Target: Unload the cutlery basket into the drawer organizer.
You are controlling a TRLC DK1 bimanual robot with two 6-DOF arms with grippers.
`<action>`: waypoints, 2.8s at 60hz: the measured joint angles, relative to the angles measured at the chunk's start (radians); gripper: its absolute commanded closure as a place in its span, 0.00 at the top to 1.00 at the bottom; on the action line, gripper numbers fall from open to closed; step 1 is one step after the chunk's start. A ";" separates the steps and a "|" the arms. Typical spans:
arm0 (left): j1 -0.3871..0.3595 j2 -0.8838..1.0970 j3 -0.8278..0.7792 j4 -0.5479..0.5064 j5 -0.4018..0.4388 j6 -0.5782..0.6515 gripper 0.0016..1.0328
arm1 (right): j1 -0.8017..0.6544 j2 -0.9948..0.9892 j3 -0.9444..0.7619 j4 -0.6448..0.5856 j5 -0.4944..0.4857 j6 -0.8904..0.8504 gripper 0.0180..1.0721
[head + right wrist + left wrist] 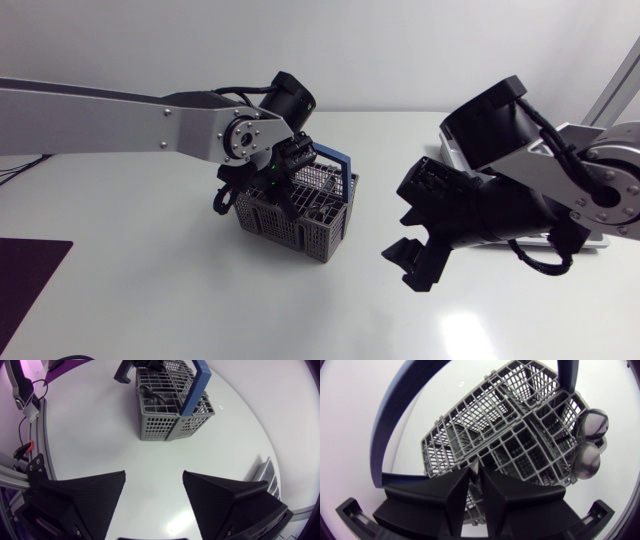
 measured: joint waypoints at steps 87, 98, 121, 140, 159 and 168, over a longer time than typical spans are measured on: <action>-0.070 -0.235 -0.104 0.062 -0.082 0.057 0.21 | 0.037 -0.064 -0.054 0.048 0.000 0.000 0.80; -0.070 -0.226 -0.104 0.062 -0.082 0.056 0.24 | 0.037 -0.066 -0.060 0.047 0.000 0.000 0.80; -0.070 -0.180 -0.095 0.051 -0.078 0.053 0.43 | 0.043 -0.064 -0.061 0.048 0.000 0.000 0.80; -0.070 -0.124 -0.016 -0.053 -0.030 -0.002 0.45 | 0.050 -0.046 -0.061 0.049 0.000 0.000 0.80; -0.066 -0.075 0.017 -0.097 -0.029 -0.027 0.45 | 0.050 -0.035 -0.061 0.049 0.000 0.000 0.80; -0.046 -0.061 0.026 -0.097 -0.029 -0.027 0.45 | 0.060 -0.029 -0.061 0.050 0.000 0.000 0.80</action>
